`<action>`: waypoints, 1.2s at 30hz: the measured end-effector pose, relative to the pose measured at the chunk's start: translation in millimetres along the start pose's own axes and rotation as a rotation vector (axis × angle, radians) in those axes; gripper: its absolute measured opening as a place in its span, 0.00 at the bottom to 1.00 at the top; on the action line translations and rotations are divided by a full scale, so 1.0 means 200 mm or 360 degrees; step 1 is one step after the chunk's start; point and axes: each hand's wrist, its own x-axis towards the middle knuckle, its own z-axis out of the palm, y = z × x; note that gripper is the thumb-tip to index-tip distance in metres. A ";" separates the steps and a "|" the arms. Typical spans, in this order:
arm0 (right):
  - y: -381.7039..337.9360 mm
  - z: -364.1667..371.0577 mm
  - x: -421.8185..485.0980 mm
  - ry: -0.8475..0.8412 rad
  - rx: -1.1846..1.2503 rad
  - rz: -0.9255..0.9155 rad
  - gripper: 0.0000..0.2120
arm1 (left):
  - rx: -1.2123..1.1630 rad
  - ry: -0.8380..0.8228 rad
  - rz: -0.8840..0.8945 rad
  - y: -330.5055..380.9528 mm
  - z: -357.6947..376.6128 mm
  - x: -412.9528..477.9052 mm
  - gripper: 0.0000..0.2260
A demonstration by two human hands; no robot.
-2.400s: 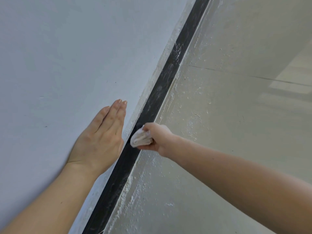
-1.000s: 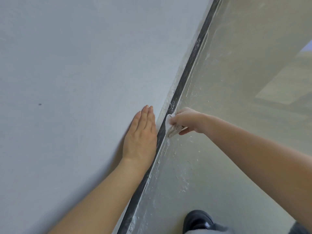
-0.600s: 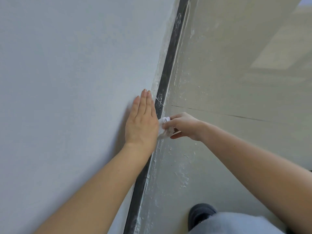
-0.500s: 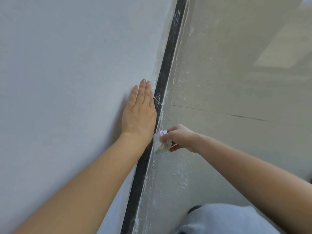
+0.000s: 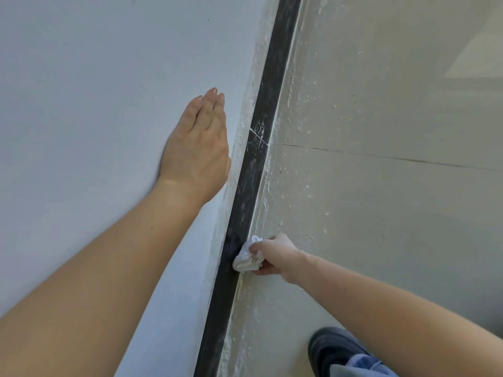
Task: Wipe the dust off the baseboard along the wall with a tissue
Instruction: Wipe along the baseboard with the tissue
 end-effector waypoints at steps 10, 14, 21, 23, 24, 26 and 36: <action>-0.42 -0.04 -0.04 0.0086 0.0377 -0.0227 0.05 | 0.0140 0.0076 0.0022 0.02 0.02 -0.02 0.27; -0.50 -0.16 -0.03 0.0054 0.0811 -0.0496 0.14 | 0.0192 0.0075 0.0017 0.01 0.02 -0.02 0.27; -0.11 -0.16 0.00 -0.0114 0.0488 -0.0248 0.12 | 0.0181 0.0078 0.0023 0.01 0.03 -0.01 0.26; 0.07 -0.09 0.00 -0.0196 0.0211 -0.0029 0.13 | 0.0191 0.0071 0.0037 0.01 0.03 -0.01 0.26; 0.15 -0.05 0.00 -0.0238 0.0141 0.0071 0.16 | 0.0196 0.0062 0.0046 0.01 0.03 -0.01 0.26; 0.26 0.05 0.00 -0.0300 0.0141 0.0215 0.21 | 0.0200 0.0037 0.0053 0.02 0.02 -0.01 0.26; -0.20 0.04 -0.05 -0.0156 0.0433 -0.0015 0.12 | 0.0059 0.0011 0.0019 0.01 0.02 -0.01 0.27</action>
